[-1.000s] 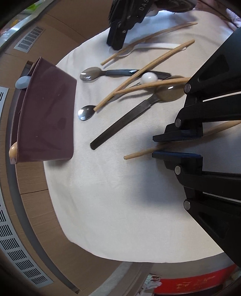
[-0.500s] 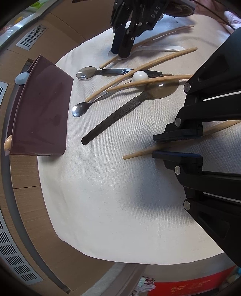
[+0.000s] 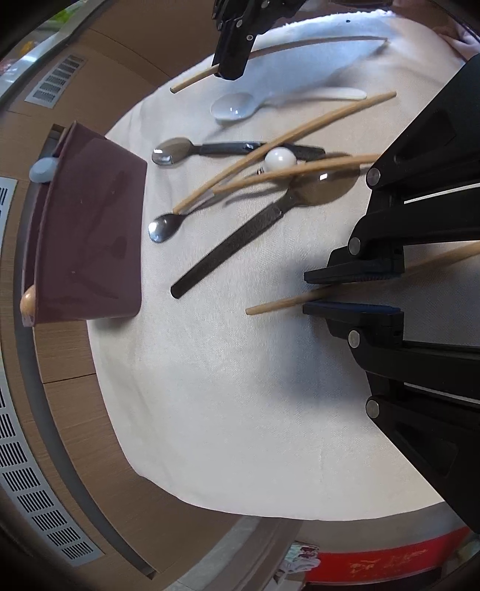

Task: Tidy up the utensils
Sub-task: 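Lift the chopstick with the left tool while the right tool raises its chopstick upright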

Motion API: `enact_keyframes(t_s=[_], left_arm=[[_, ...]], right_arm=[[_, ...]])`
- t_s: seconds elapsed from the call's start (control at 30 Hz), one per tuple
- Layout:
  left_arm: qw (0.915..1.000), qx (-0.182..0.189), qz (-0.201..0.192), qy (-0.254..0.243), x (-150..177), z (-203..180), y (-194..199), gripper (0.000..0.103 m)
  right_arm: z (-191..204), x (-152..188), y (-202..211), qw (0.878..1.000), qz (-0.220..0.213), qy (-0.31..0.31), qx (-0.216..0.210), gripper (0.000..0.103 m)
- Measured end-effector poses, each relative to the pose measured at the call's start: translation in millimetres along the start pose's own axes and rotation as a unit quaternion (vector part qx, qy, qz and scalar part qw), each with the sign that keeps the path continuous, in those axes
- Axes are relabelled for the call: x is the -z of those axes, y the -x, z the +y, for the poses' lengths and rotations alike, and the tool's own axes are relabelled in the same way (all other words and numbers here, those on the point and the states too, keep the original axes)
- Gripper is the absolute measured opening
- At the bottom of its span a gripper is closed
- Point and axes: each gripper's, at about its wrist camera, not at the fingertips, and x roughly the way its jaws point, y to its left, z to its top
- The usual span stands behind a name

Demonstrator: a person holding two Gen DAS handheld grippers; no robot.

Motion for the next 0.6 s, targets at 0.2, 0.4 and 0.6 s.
enact_keyframes(t_s=[0.2, 0.4, 0.6], left_arm=[[0.9983, 0.021, -0.055, 0.003, 5.0, -8.1, 36.9, 0.009], [0.9947, 0.034, -0.097, 0.002, 7.7, -14.4, 72.7, 0.009], [0.9922, 0.038, -0.118, -0.001, 12.1, -12.5, 97.4, 0.009]], right_arm=[[-7.3, 0.6, 26.2, 0.999, -0.029, -0.013, 0.013, 0.006], [-5.0, -2.6, 50.1, 0.998, -0.053, -0.010, 0.023, 0.006], [-1.2, -1.7, 70.4, 0.997, -0.071, -0.006, 0.025, 0.006]])
